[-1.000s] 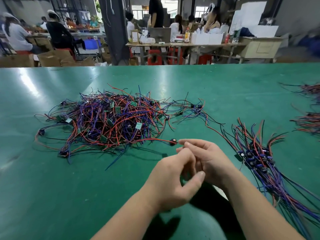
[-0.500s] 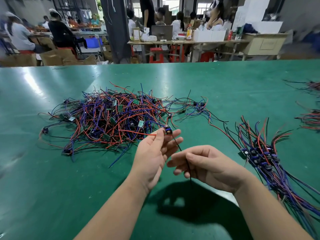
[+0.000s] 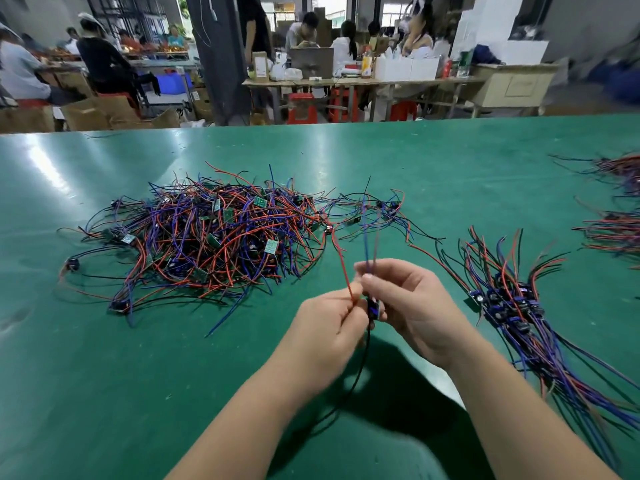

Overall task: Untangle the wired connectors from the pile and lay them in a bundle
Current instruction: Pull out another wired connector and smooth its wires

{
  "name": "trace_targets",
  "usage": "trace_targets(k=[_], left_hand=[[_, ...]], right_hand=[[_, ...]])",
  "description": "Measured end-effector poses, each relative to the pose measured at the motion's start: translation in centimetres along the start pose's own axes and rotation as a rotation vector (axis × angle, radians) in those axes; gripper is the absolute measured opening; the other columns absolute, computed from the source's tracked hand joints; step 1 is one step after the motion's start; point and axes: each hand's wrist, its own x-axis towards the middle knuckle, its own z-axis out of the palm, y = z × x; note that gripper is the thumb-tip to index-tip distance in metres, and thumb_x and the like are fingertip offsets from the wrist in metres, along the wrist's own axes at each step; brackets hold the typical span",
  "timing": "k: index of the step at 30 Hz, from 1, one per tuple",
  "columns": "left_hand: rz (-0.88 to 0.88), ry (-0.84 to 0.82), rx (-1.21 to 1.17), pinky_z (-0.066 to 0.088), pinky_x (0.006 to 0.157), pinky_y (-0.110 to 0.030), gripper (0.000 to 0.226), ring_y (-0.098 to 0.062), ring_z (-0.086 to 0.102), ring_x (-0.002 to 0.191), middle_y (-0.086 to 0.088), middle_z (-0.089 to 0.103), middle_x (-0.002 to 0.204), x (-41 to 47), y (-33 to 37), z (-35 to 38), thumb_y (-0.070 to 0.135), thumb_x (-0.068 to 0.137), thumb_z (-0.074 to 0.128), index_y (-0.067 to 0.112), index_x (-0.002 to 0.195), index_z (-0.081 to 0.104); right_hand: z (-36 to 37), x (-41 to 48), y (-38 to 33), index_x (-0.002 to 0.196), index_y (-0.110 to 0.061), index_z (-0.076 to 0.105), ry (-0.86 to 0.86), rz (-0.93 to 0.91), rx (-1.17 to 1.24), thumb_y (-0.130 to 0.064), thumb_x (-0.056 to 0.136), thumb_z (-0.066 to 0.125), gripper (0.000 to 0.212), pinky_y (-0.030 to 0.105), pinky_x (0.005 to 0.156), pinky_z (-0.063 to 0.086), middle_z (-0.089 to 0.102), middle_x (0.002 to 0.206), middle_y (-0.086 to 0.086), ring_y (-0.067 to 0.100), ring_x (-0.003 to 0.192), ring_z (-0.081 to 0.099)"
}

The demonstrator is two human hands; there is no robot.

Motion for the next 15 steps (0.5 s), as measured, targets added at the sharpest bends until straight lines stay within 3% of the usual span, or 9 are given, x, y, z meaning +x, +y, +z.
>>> trace_targets(k=[2,5,7,9,12,13,15], left_hand=[[0.069,-0.015,0.116,0.046,0.082,-0.023,0.034,-0.014,0.061,0.086,-0.002,0.069,0.093,-0.2,0.2,0.2,0.022,0.094,0.039,0.007,0.099,0.069],[0.077,-0.010,0.211,0.043,0.090,-0.031,0.045,-0.022,0.058,0.101,-0.011,0.066,0.108,-0.3,0.3,0.4,0.027,0.096,0.038,0.007,0.134,0.052],[0.100,-0.092,0.161,0.040,0.096,-0.024,0.052,-0.017,0.055,0.108,-0.008,0.063,0.118,-0.3,0.4,0.4,0.023,0.096,0.041,0.013,0.146,0.035],[0.124,-0.212,0.075,0.031,0.104,-0.014,0.051,-0.006,0.048,0.122,0.000,0.055,0.133,-0.3,0.5,0.5,0.013,0.093,0.045,0.014,0.144,0.041],[-0.070,-0.330,-0.116,0.026,0.109,-0.012,0.049,0.005,0.043,0.126,0.012,0.048,0.137,-0.4,0.6,0.6,0.011,0.074,0.043,0.016,0.114,0.071],[-0.169,-0.329,-0.225,0.032,0.108,-0.017,0.043,0.003,0.050,0.121,0.012,0.057,0.129,-0.4,0.8,0.6,0.015,0.069,0.043,0.017,0.095,0.077],[-0.393,-0.234,-0.419,0.045,0.100,-0.028,0.033,-0.016,0.063,0.108,0.010,0.072,0.093,0.1,0.8,0.5,0.025,0.070,0.046,0.017,0.064,0.078]], right_hand=[[-0.1,0.1,0.1,0.084,-0.009,0.071,0.029,0.024,-0.042,-0.020,0.059,0.075,0.028,0.023,0.052,0.037,0.065,0.071,0.007,0.015,0.056,0.045],[-0.6,0.4,0.0,0.072,-0.010,0.074,0.125,0.054,-0.018,-0.018,0.061,0.072,0.014,0.022,0.053,0.038,0.066,0.068,0.006,0.015,0.056,0.049],[-1.2,0.6,-0.3,0.068,-0.011,0.072,0.216,0.090,0.051,-0.018,0.061,0.070,0.010,0.016,0.050,0.042,0.065,0.063,0.003,0.009,0.052,0.055],[-1.7,0.7,-0.7,0.071,-0.010,0.067,0.287,0.114,0.124,-0.016,0.063,0.069,0.011,0.013,0.047,0.042,0.064,0.058,0.001,0.005,0.048,0.056],[-2.1,0.7,-1.2,0.074,-0.008,0.063,0.319,0.119,0.195,-0.009,0.074,0.066,0.003,0.011,0.038,0.039,0.064,0.057,0.001,0.005,0.043,0.055],[-2.1,0.6,-1.4,0.074,-0.008,0.063,0.318,0.120,0.213,-0.009,0.075,0.065,0.002,0.011,0.037,0.039,0.064,0.057,0.001,0.005,0.044,0.055],[-2.0,0.5,-1.6,0.074,-0.009,0.064,0.293,0.113,0.227,-0.012,0.070,0.066,0.006,0.011,0.040,0.042,0.065,0.059,0.002,0.005,0.046,0.057]])
